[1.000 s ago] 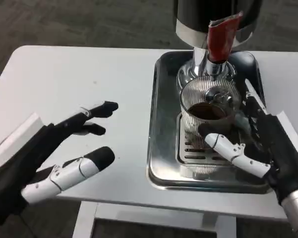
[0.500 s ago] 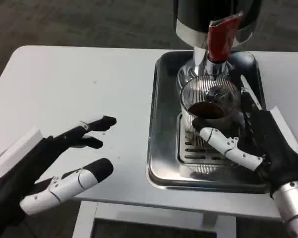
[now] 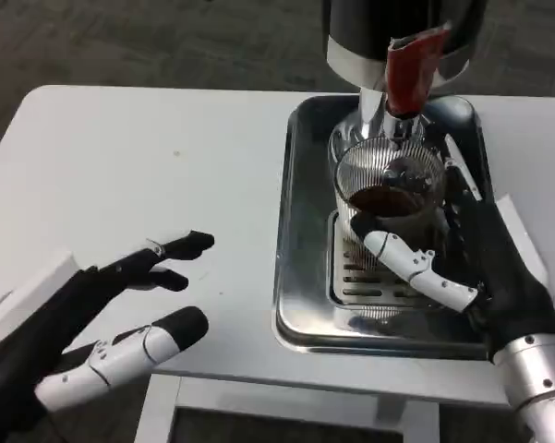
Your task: Grasp the cup under the faucet to collect the drink, then remove the cup.
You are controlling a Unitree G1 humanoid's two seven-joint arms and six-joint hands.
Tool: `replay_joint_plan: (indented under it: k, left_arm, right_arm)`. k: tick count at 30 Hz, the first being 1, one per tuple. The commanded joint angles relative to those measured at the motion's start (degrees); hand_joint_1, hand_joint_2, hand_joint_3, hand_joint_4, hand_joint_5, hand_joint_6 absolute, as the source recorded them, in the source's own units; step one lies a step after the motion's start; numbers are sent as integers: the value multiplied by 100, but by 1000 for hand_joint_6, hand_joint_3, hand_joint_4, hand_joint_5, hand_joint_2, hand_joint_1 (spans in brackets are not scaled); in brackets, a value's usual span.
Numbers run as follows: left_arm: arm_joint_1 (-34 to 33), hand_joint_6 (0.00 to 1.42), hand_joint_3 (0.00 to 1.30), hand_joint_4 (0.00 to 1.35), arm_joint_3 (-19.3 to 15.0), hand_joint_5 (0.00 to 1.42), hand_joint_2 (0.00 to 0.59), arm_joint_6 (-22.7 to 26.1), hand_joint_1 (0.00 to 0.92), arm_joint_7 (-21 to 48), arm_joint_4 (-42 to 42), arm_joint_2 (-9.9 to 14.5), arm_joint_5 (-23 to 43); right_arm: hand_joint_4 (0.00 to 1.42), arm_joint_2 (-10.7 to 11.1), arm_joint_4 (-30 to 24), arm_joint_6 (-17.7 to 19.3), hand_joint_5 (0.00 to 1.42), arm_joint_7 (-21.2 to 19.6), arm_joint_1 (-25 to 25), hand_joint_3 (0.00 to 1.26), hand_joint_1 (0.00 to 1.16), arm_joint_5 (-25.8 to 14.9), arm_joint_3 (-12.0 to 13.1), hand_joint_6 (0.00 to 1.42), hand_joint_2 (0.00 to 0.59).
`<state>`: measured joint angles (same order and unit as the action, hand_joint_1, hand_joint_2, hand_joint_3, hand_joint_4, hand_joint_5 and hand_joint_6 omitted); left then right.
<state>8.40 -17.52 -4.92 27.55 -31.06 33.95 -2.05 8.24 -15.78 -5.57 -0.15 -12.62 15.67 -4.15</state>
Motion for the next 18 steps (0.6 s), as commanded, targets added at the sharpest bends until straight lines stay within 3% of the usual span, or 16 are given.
replay_joint_plan:
  k: [1,18]
  left_arm:
    - [119,227,203,164,-79,277,94,23,0,61,49,92,13]
    - [213,228,215,173,-181,277,95,-20,0,100,131,140,82]
  right_arm:
    - [99,-72,192,77,211,-34,60,5,587,80,-166,307,210]
    - [140,-182,292,27,308,-433,58,46,638,657,-439,418,212]
